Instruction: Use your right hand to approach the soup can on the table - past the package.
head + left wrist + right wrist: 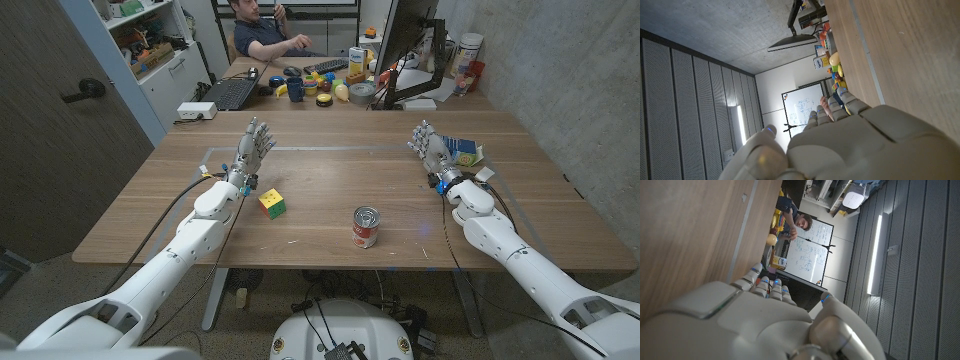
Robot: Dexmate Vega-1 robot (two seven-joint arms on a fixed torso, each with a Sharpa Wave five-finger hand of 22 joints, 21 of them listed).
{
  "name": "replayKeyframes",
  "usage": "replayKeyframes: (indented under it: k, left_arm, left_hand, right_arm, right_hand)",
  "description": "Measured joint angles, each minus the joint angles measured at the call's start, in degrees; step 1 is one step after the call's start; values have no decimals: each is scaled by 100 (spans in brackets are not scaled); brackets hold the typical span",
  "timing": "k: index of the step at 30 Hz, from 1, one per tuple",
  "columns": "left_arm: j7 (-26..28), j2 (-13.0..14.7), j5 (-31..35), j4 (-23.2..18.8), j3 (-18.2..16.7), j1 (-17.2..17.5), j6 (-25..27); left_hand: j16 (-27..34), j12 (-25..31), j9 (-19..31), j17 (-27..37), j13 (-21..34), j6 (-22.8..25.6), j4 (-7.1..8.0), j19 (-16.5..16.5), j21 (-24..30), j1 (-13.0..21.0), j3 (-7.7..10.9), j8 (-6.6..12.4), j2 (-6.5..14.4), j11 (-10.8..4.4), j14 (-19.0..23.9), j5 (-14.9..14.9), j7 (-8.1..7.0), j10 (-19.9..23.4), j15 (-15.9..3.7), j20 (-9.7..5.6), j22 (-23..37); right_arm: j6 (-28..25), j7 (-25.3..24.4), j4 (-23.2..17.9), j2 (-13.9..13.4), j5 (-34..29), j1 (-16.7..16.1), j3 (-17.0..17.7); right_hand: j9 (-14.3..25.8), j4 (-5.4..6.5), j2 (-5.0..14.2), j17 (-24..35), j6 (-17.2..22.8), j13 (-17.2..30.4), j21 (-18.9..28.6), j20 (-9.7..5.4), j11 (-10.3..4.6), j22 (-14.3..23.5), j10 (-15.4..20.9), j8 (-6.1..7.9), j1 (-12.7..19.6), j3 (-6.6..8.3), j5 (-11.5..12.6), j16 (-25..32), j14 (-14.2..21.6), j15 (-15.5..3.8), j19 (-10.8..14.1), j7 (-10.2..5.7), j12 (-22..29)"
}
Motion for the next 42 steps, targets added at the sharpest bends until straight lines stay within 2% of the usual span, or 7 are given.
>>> replayKeyframes:
  k: [10, 14, 17, 26, 31, 34, 42]
  left_arm:
    - [16, 0, 0, -13, 10, 1, 23]
    - [24, 0, 3, -25, 17, 0, 36]
    - [27, 4, 10, -40, 25, -3, 55]
    - [32, 33, 39, -105, 56, -24, 137]
    - [34, 42, 49, -136, 70, -32, 176]
    - [34, 55, 59, -165, 83, -43, 200]
    - [33, 65, 70, -198, 106, -65, 254]
  left_hand:
    - [0, 0, -1, -1, 0, 0, 0, 0, 0, 0, 0, 0, 0, 0, 0, 0, 0, 0, 0, 0, -1]
    - [0, 0, -1, -1, -1, 0, 0, 0, 0, 0, 0, 0, 0, 1, 0, 0, 0, 0, 0, 0, -1]
    - [0, 0, -1, -1, -1, 1, 0, -1, 0, 0, 0, 0, 0, 1, 0, 0, 0, 0, 0, 1, -1]
    - [0, 0, -2, -1, -1, 1, 0, -1, 0, 0, 0, 0, 0, 1, 0, 0, 0, 0, 1, 0, -1]
    - [0, 0, -2, -1, -2, 1, 0, -1, 0, 0, 0, 0, 0, 2, 0, 0, 0, 0, 1, 1, -2]
    - [-1, 19, -2, -2, -2, 1, -1, -1, 0, 0, -1, 0, 0, 2, 1, 0, 0, 0, 1, 1, -2]
    - [-1, 19, -2, -2, -2, 1, -1, -1, 0, 0, -1, -1, 0, 2, 1, 0, 0, 0, 1, 1, -2]
  right_arm:
    - [81, 100, 113, 30, 0, 71, -17]
    - [157, 146, 136, 34, -10, 83, -18]
    - [222, 190, 157, 36, -31, 92, -21]
    - [435, 312, 161, 8, -142, 105, -48]
    - [502, 336, 57, -49, -217, 97, -76]
    - [576, 355, -72, -114, -355, 83, -109]
    - [707, 367, -351, -241, -634, 76, -186]
  right_hand:
    - [-1, -2, 0, -5, 3, 0, 0, -20, 1, -1, 2, 24, 0, 2, 0, 0, 0, 0, 21, -3, 9]
    - [-1, -51, 0, -16, 283, -1, 0, 19, -41, -1, 168, 112, 0, -3, 0, 32, 110, 79, 174, -164, 80]
    - [-1, -160, -36, -16, 510, -1, 33, 84, -63, -17, 318, 166, 36, -112, -5, 43, 264, 72, 332, -238, 88]
    - [-1, -397, -461, -42, 899, -1, 33, 350, -136, -26, 651, 228, 277, -350, -46, 89, 496, 164, 637, -440, 126]
    - [-1, -502, -602, -42, 1029, -2, 28, 528, -132, -43, 692, 229, 417, -418, -46, 89, 589, 257, 667, -533, 126]
    - [-1, -575, -685, -39, 1104, -1, -14, 660, -225, -43, 784, 229, 501, -441, -46, 89, 651, 318, 694, -608, 126]
    - [26, -680, -809, -27, 1307, -2, -34, 823, -433, -43, 1012, 273, 626, -490, -46, 89, 733, 399, 778, -750, 126]
